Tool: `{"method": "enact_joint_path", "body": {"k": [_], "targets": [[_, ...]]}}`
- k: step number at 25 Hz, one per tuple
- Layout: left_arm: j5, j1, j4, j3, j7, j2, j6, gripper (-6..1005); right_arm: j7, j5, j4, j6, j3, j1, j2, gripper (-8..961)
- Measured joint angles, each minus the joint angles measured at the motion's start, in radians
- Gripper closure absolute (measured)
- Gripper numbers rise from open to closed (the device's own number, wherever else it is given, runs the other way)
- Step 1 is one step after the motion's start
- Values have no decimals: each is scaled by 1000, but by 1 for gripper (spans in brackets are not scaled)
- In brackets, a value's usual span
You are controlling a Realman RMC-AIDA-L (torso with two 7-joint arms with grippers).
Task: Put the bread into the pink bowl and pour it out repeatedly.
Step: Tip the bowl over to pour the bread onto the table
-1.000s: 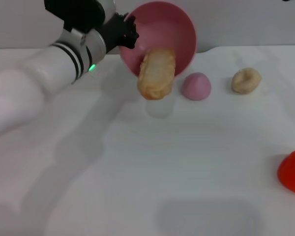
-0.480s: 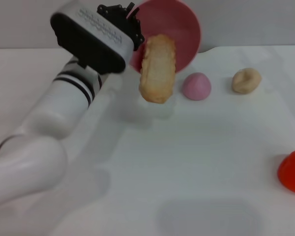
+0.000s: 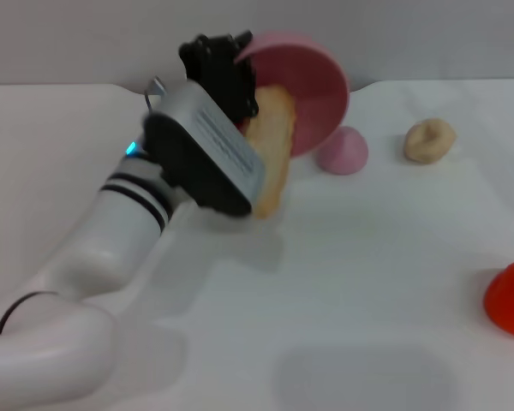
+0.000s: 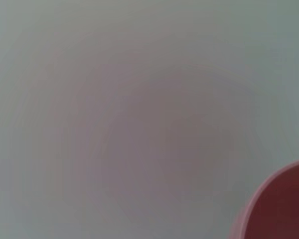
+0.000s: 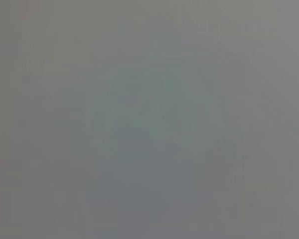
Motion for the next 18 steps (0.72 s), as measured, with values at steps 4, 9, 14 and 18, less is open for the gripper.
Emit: {"method": "enact_joint_path", "body": {"k": [4,9,14,18], "targets": [[2,10,-9,29,143,3,0,919,0,26,0,12,-32,1,1,244],[38,27,-7,30,185,5,0,918,1,43,0,21,-72,3,4,245],[51,27,-5,25,185,6,-4,918,-1,56,7,23,-96,3,5,245],[54,-7,-9,16,159,3,-7,918,-3,57,20,23,-102,0,5,245]]}}
